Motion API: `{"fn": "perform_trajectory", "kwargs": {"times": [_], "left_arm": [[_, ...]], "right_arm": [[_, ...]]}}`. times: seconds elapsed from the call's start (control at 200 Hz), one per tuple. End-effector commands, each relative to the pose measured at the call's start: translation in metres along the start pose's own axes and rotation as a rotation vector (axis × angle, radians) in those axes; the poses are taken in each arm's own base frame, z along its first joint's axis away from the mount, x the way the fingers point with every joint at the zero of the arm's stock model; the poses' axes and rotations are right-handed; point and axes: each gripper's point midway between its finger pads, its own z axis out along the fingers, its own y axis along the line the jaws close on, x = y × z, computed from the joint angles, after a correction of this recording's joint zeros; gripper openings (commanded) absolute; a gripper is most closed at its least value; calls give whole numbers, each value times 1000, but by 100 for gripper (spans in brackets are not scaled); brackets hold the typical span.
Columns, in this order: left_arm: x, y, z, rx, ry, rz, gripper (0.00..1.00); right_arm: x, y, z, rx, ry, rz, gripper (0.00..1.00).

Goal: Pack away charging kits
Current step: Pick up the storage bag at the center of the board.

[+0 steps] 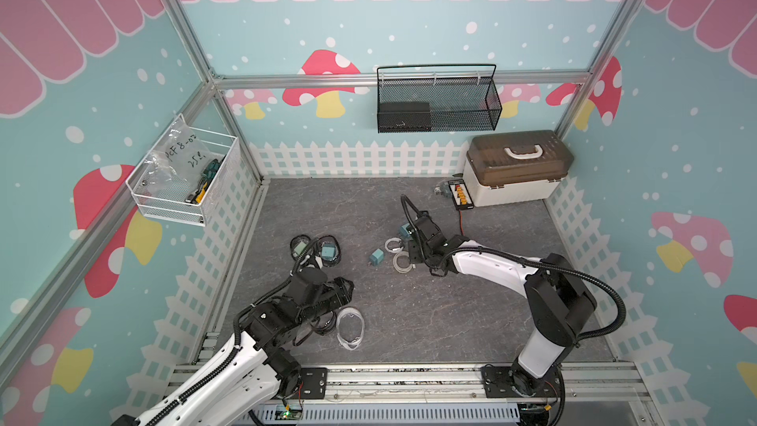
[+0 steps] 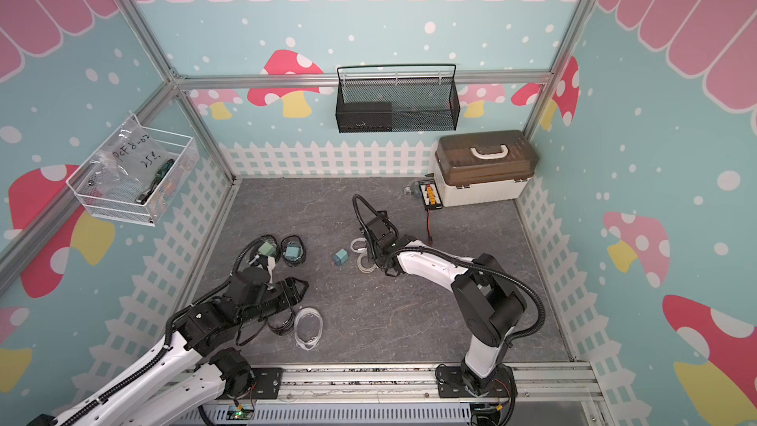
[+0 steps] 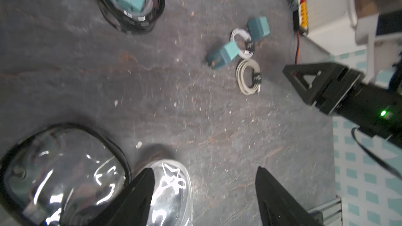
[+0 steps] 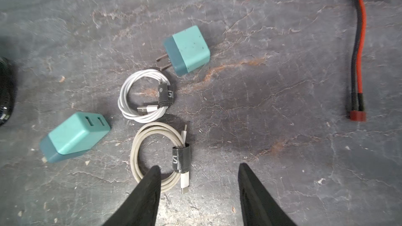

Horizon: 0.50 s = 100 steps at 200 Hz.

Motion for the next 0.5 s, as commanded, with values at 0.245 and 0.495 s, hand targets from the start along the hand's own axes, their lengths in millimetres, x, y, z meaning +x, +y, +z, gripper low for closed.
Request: {"fn": "perform_trajectory", "kwargs": {"times": [0.245, 0.495], "left_arm": [[53, 17, 21, -365, 16, 213, 73], [55, -6, 39, -485, 27, 338, 66]], "right_arm": [[12, -18, -8, 55, 5, -6, 57], [18, -25, -12, 61, 0, -1, 58]]}}
